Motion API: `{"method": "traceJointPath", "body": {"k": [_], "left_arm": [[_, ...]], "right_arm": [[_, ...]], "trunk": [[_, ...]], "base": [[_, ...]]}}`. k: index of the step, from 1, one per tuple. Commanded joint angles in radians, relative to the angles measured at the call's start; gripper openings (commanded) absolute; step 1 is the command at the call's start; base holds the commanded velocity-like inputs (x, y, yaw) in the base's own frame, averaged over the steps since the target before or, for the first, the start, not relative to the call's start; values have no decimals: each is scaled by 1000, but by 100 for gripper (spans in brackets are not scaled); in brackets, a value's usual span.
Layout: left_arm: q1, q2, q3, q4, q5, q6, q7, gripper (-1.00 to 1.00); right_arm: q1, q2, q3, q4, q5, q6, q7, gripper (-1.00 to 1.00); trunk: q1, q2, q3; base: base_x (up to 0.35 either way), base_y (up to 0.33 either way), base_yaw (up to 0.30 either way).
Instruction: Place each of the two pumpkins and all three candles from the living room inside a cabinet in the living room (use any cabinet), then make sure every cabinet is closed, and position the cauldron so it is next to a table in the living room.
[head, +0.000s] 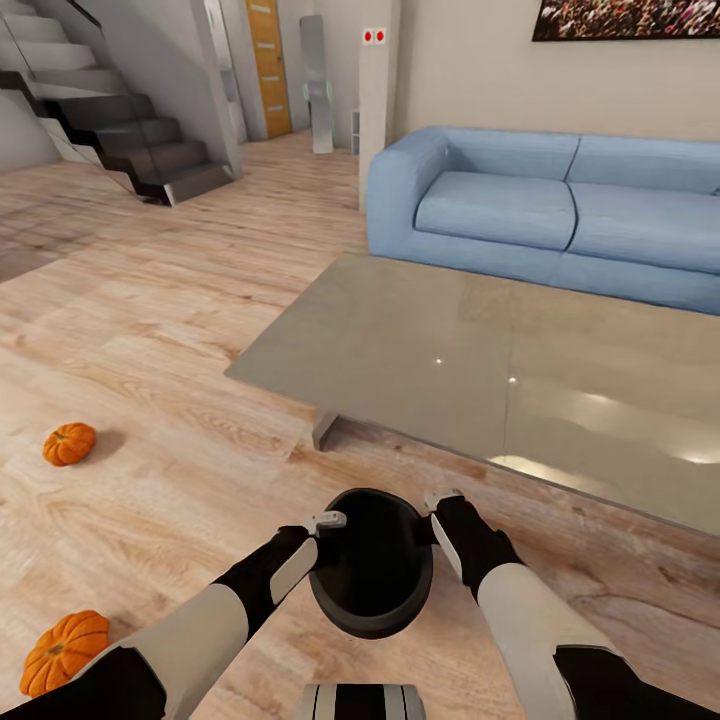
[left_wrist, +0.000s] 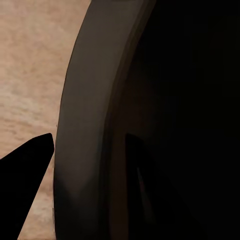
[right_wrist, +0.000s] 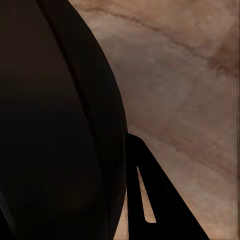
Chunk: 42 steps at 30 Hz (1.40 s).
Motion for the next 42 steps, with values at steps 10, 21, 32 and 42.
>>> {"method": "traceJointPath", "body": {"k": [10, 21, 32, 42], "left_arm": [[0, 2, -3, 10, -30, 8, 12, 100], [0, 2, -2, 10, -30, 8, 12, 100], [1, 2, -3, -6, -29, 7, 17, 100], [50, 17, -2, -131, -31, -18, 45, 100]], "right_arm": [[-1, 1, -32, 0, -33, 4, 3, 100], [-1, 1, -31, 0, -33, 8, 2, 100], [-1, 1, -30, -10, -33, 10, 4, 100], [38, 1, -25, -157, -32, 19, 4, 100]], "trunk": [[0, 0, -1], [0, 0, -1], [0, 0, -1], [0, 0, -1]], "base": [[21, -18, 0], [0, 0, 0], [0, 0, 0], [0, 0, 0]]}}
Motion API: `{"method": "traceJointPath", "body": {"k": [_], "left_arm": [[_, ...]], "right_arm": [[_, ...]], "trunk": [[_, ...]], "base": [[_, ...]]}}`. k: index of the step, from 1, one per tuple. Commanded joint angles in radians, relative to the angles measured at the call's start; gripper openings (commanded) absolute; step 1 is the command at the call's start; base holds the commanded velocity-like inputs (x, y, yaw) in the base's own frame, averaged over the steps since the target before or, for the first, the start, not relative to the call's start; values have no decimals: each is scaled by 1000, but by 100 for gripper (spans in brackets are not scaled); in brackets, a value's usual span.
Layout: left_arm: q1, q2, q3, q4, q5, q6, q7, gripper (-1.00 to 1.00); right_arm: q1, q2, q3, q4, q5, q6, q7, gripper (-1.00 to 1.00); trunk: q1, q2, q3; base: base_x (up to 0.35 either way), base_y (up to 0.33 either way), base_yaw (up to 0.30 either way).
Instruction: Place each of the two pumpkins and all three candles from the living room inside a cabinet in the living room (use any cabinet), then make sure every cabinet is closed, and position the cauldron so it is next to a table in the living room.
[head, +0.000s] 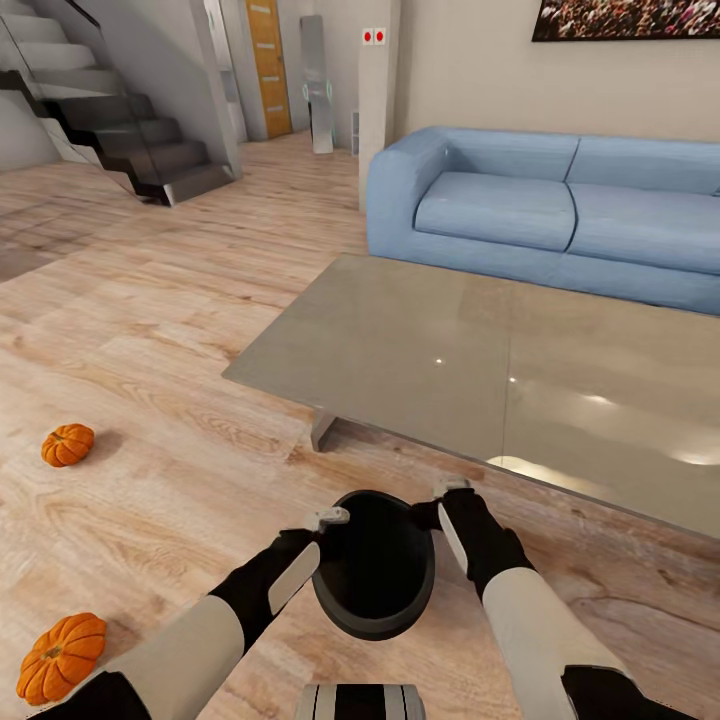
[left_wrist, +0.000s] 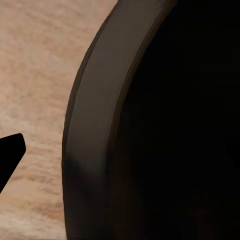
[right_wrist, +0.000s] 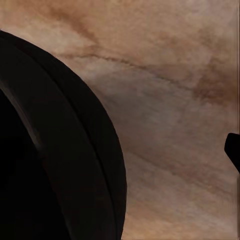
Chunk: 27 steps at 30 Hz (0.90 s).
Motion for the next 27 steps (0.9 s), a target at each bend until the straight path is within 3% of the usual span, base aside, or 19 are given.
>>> {"method": "traceJointPath", "body": {"k": [1, 10, 14, 15, 19, 21, 23, 25, 27], "left_arm": [[2, 2, -6, -8, 10, 1, 11, 100], [21, 14, -4, -60, 10, -3, 19, 100], [63, 49, -3, -189, 13, 5, 52, 100], [84, 69, -2, -250, 16, 12, 76, 100], [119, 103, -1, -352, 19, 24, 107, 100], [147, 121, -1, -423, 20, 29, 121, 100], [167, 129, 0, -468, 19, 31, 129, 100], [190, 139, 0, -518, 19, 32, 151, 100], [198, 142, 0, -536, 20, 32, 160, 100]], "right_arm": [[2, 1, -5, -7, 5, 4, 1, 100], [21, 1, -3, -31, 6, 6, 0, 100], [38, 1, -3, -65, 6, 17, 1, 100], [52, 1, -3, -94, 6, 36, 1, 100], [106, 1, -1, -203, 5, 88, 3, 100], [172, 1, 2, -332, 6, 130, 4, 100], [212, 1, 13, -417, 6, 159, 5, 100], [254, 1, 48, -513, 5, 200, 6, 100], [278, 1, 66, -559, 4, 215, 6, 100]], "trunk": [[0, 0, -1], [0, 0, -1], [0, 0, -1], [0, 0, -1], [0, 0, -1], [0, 0, -1], [0, 0, -1], [0, 0, -1], [0, 0, -1]], "base": [[0, 0, 0], [0, 0, 0], [0, 0, 0], [0, 0, 0], [0, 0, 0], [0, 0, 0], [0, 0, 0], [-40, 0, 0], [-143, 0, 0]]}}
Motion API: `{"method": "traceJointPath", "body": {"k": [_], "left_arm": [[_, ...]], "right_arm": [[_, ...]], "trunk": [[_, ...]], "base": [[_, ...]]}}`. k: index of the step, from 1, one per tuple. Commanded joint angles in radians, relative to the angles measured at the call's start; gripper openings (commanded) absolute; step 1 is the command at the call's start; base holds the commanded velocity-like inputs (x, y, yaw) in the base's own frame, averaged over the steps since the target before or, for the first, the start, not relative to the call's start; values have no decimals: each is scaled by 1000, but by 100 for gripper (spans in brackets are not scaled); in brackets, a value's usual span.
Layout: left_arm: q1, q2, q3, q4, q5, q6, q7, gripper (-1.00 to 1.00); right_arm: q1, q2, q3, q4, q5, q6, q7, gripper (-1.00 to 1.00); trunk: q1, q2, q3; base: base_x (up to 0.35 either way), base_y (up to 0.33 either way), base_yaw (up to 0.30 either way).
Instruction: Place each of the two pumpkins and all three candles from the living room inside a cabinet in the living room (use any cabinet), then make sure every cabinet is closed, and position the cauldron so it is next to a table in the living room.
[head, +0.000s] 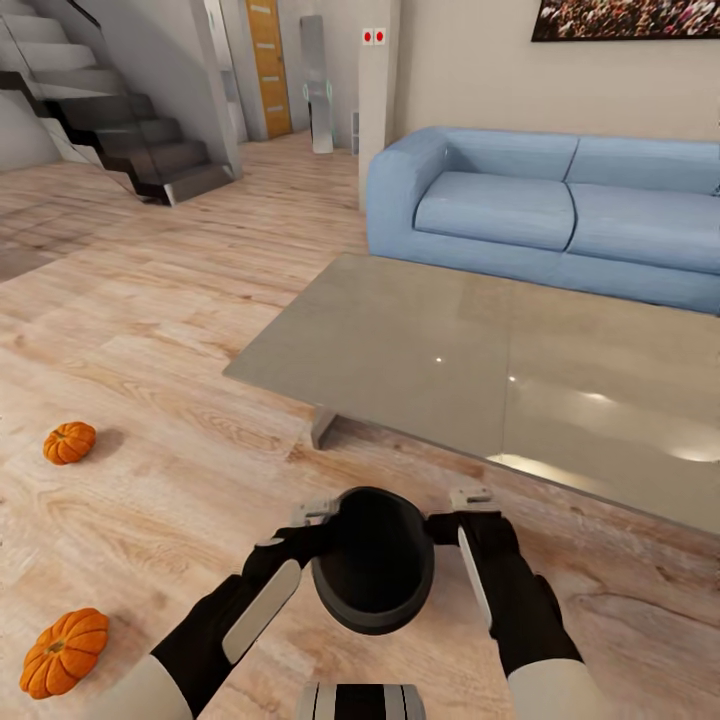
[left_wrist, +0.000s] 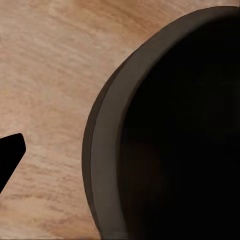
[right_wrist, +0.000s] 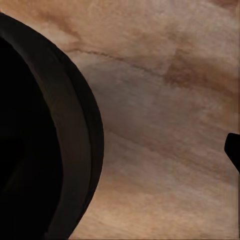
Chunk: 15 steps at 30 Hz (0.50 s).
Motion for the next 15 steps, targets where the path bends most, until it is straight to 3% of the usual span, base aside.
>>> {"method": "traceJointPath", "body": {"k": [1, 10, 11, 15], "left_arm": [[2, 3, -4, -11, 10, 1, 14, 100], [36, 6, -5, -95, 13, 4, 58, 100], [120, 7, 33, -202, 13, 3, 136, 100], [237, 10, 109, -290, 8, -4, 192, 100]], "right_arm": [[14, 1, 8, -27, 3, 10, 2, 100], [209, 1, 139, -362, 4, 51, 3, 100], [271, 1, 209, -412, 5, 55, 3, 100], [278, 1, 221, -422, 5, 53, 3, 100]], "trunk": [[0, 0, -1], [0, 0, -1], [0, 0, -1], [0, 0, -1]], "base": [[-202, 0, 0], [-304, 0, 0], [-342, 65, 0], [-338, 92, 0]]}}
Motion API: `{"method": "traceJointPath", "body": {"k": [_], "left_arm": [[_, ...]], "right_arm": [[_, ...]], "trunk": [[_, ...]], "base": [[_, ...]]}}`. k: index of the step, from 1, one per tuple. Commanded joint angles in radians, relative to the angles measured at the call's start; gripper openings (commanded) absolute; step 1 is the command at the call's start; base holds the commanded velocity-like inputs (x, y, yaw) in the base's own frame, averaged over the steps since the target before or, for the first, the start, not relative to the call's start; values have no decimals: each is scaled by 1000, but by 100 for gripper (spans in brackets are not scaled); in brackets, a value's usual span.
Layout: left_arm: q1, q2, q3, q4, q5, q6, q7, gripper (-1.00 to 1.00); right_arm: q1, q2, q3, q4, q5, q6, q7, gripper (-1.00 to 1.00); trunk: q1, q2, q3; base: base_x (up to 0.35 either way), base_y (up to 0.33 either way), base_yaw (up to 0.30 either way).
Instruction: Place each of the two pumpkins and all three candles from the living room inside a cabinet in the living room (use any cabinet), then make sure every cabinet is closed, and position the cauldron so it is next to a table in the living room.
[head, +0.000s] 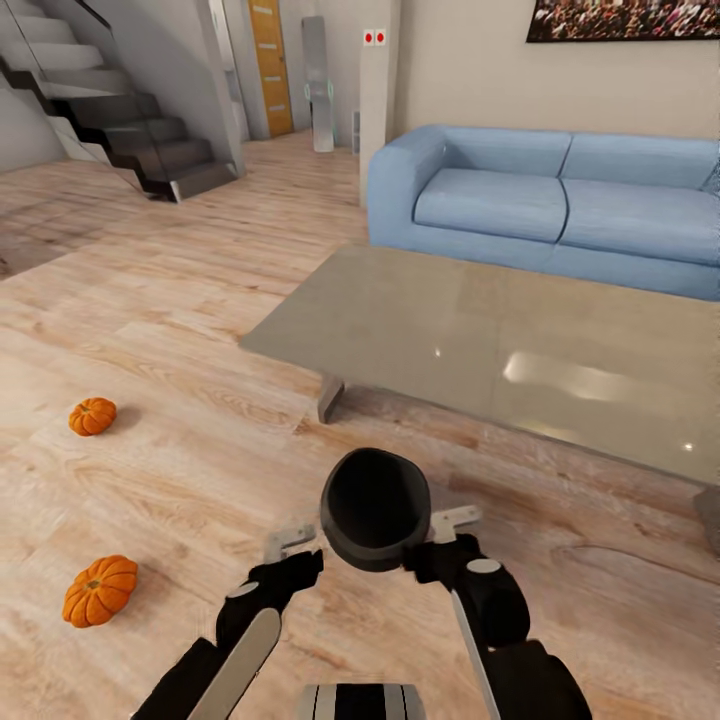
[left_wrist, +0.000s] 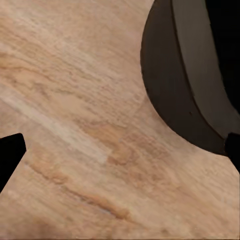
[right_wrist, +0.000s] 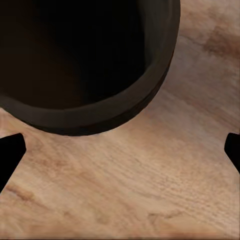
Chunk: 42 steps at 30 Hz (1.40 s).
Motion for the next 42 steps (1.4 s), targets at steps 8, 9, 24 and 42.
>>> {"method": "traceJointPath", "body": {"k": [8, 9, 24, 42], "left_arm": [[128, 11, 88, -58, 0, -62, 37, 100], [133, 12, 90, -60, 0, -67, 37, 100], [204, 12, 102, -124, -1, -274, 174, 100], [235, 38, 244, -125, 15, -295, 187, 100]], "right_arm": [[-118, 0, -2, -6, 3, 1, 0, 100], [-127, 0, -2, -6, 2, 1, 0, 100], [-163, 0, 4, -6, -21, -1, 0, 100], [-221, 0, -142, -5, -473, 62, -8, 100]], "trunk": [[-1, 0, -1], [-1, 0, -1], [-6, 2, 46], [-14, 7, 115]], "base": [[-323, 137, 0], [-314, 155, 0], [-32, 17, 254], [0, 0, 292]]}}
